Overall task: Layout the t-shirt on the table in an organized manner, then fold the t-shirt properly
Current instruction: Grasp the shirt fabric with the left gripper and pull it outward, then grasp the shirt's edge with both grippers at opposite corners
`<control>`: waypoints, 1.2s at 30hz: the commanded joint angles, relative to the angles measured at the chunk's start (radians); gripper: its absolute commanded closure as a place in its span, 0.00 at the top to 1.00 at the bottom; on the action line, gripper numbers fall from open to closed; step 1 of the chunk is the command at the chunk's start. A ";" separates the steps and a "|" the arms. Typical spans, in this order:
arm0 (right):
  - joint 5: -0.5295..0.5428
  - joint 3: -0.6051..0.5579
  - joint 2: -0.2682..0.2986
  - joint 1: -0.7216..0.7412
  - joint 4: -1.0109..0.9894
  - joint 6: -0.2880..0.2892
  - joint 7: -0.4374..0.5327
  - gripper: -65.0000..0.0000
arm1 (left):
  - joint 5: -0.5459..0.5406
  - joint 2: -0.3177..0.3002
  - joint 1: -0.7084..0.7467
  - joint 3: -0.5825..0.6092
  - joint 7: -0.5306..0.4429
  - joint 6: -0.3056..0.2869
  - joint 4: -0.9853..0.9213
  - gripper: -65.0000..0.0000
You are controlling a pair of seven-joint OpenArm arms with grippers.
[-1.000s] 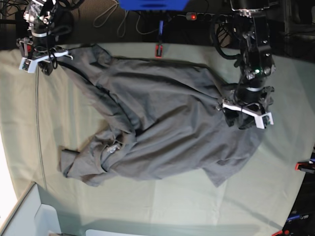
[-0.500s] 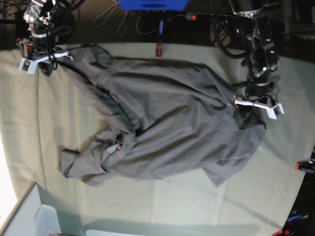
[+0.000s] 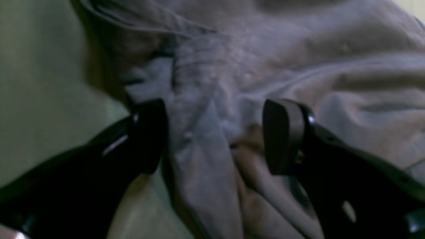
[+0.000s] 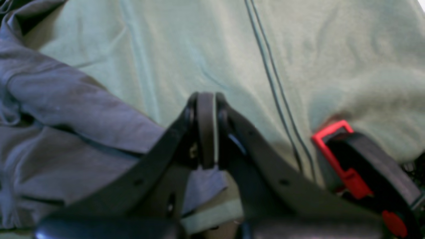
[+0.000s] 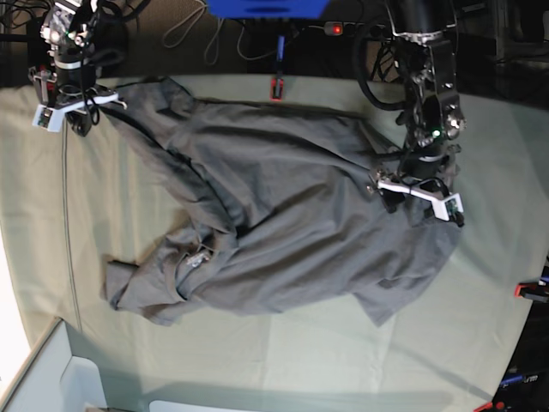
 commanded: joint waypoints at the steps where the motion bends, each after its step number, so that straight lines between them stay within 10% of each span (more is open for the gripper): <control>1: 0.006 0.003 0.007 -0.001 0.016 0.003 0.026 0.00 | -0.002 -0.004 -0.010 0.015 -0.022 -0.003 0.014 0.67; 12: 0.006 0.003 0.021 -0.001 0.016 0.003 0.026 0.00 | -0.002 -0.004 -0.013 0.064 -0.022 -0.003 0.014 0.66; 20: 0.006 0.003 0.021 0.001 0.016 0.003 0.026 0.00 | -0.002 -0.004 -0.015 0.059 -0.022 0.000 0.012 0.00; 36: 0.006 -0.034 0.043 -0.004 0.016 0.003 0.026 0.00 | -0.002 -0.004 0.126 -0.002 -0.018 0.002 0.292 0.00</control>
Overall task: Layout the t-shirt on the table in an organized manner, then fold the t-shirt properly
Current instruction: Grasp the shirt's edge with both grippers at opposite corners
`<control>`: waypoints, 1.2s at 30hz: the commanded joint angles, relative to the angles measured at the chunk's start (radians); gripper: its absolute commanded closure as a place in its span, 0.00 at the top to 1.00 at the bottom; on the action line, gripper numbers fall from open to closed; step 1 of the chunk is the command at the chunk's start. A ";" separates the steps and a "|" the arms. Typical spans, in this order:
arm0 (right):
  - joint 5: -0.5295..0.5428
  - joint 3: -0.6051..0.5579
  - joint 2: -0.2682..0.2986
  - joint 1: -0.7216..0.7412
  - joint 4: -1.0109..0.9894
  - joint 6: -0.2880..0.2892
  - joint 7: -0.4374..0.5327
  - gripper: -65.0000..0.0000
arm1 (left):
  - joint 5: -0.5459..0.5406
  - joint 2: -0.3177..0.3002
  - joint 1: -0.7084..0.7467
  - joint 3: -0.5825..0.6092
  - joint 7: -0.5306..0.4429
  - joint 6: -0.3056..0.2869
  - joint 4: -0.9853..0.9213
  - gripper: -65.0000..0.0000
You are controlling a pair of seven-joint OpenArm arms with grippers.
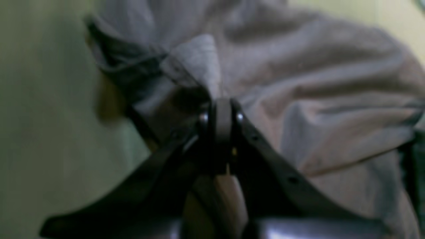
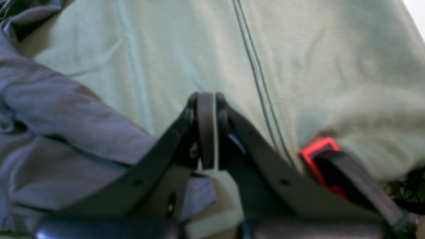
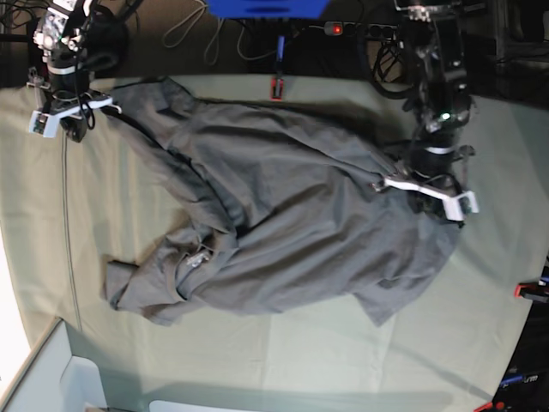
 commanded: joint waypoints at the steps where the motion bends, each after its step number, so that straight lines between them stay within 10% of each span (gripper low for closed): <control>1: 0.006 -0.013 0.002 -0.011 0.020 0.003 0.025 0.03 | 0.000 -0.003 0.018 -0.024 -0.020 0.002 0.039 0.00; 13: 0.006 -0.135 -0.004 -0.059 0.017 0.003 0.025 0.47 | -0.001 0.030 0.154 -0.205 -0.023 -0.008 0.105 0.00; 36: 0.006 -0.259 0.075 -0.076 -0.127 0.003 0.033 0.48 | -0.001 0.052 0.185 -0.241 -0.025 -0.008 0.088 0.00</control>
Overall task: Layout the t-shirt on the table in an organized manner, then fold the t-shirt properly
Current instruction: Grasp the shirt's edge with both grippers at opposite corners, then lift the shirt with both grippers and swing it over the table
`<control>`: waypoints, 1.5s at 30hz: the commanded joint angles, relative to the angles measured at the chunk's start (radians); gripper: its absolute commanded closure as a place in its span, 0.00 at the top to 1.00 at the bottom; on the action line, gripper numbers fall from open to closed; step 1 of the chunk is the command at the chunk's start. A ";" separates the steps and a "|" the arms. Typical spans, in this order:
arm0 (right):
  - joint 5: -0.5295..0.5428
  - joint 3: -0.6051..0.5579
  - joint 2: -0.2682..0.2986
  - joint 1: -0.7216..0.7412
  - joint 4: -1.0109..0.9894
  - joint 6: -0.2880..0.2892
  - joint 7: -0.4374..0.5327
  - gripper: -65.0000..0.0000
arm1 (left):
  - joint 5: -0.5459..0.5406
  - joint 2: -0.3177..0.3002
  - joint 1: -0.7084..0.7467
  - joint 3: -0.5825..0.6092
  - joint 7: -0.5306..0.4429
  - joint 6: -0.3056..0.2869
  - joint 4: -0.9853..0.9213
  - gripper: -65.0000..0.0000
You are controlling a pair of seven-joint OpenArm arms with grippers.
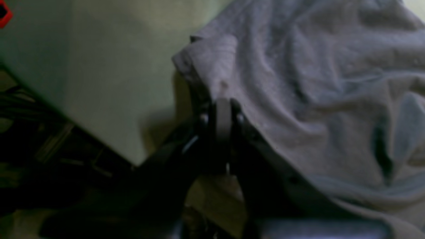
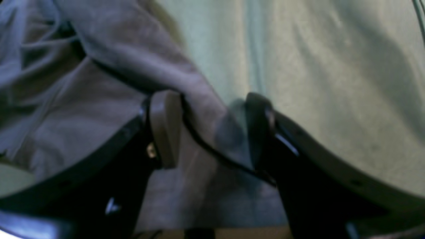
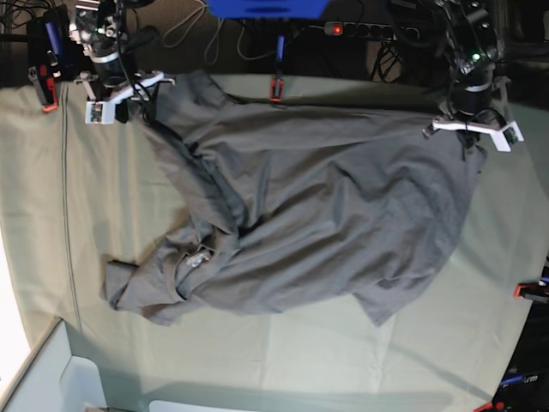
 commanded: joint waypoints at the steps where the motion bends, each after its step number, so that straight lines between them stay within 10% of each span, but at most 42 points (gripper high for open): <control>1: -0.004 0.000 0.010 -0.017 0.006 0.003 -0.023 0.48 | 0.001 0.002 0.002 -0.015 -0.023 -0.003 0.015 0.00; 5: -0.004 -0.043 0.029 -0.027 0.006 0.003 -0.022 0.39 | 0.001 0.014 0.002 -0.047 -0.023 -0.003 0.015 0.00; 10: -0.004 -0.104 0.055 -0.042 0.008 0.003 -0.025 0.01 | 0.001 0.014 0.004 -0.053 -0.023 -0.003 0.018 0.00; 29: -0.003 -0.034 0.059 -0.002 0.376 0.003 -0.031 0.00 | 0.012 -0.076 -0.138 0.076 -0.016 -0.003 0.026 0.00; 40: -0.004 0.038 0.062 0.374 0.382 0.003 -0.042 0.00 | 0.015 -0.219 -0.455 0.263 -0.014 0.006 0.026 0.00; 45: -0.004 0.035 0.093 0.658 0.313 0.003 -0.210 0.00 | 0.015 -0.262 -0.676 0.369 0.075 0.008 0.023 0.00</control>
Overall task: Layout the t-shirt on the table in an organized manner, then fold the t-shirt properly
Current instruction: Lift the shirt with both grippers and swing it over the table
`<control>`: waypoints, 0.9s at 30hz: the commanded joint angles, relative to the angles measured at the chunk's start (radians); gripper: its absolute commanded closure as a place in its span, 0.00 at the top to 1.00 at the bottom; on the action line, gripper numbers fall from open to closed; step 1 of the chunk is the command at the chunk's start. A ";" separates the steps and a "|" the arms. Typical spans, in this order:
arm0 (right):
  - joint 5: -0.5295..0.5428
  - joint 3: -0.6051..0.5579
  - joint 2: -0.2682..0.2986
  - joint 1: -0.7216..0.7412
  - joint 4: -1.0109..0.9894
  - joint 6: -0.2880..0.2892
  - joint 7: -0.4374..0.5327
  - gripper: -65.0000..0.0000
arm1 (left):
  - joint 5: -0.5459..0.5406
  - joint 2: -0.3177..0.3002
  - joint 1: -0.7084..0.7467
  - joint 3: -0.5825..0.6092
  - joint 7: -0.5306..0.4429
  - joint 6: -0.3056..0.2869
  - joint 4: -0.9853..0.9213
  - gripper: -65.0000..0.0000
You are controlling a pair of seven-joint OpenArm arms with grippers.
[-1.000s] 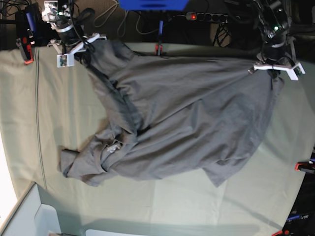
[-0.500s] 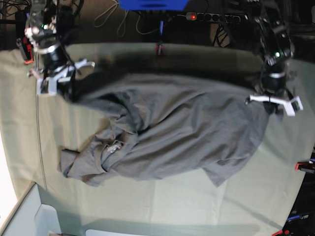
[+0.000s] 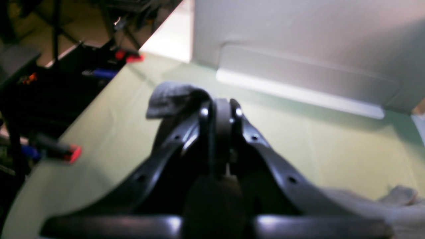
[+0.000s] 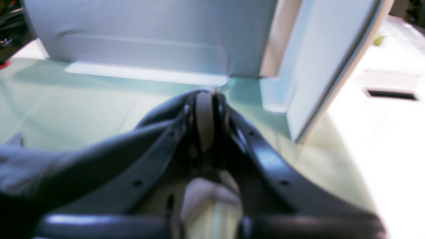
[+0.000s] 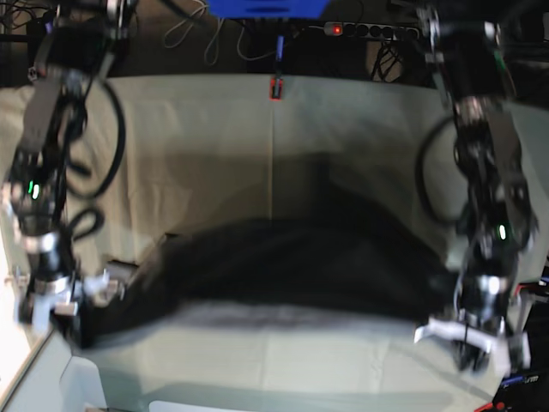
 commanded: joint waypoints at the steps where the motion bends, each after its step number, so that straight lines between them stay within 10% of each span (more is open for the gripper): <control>1: 0.007 0.003 0.010 0.077 -0.006 0.003 0.015 0.00 | -0.005 -0.002 -0.070 0.007 -0.024 -0.006 0.014 0.00; 13: -0.030 -0.003 0.073 0.565 -0.194 0.003 -0.078 0.00 | 0.047 0.005 -0.540 0.158 0.028 -0.006 -0.174 0.00; 27: -0.034 0.005 0.089 0.881 -0.284 0.001 -0.076 0.00 | 0.047 -0.005 -0.673 0.159 0.024 -0.006 -0.257 0.00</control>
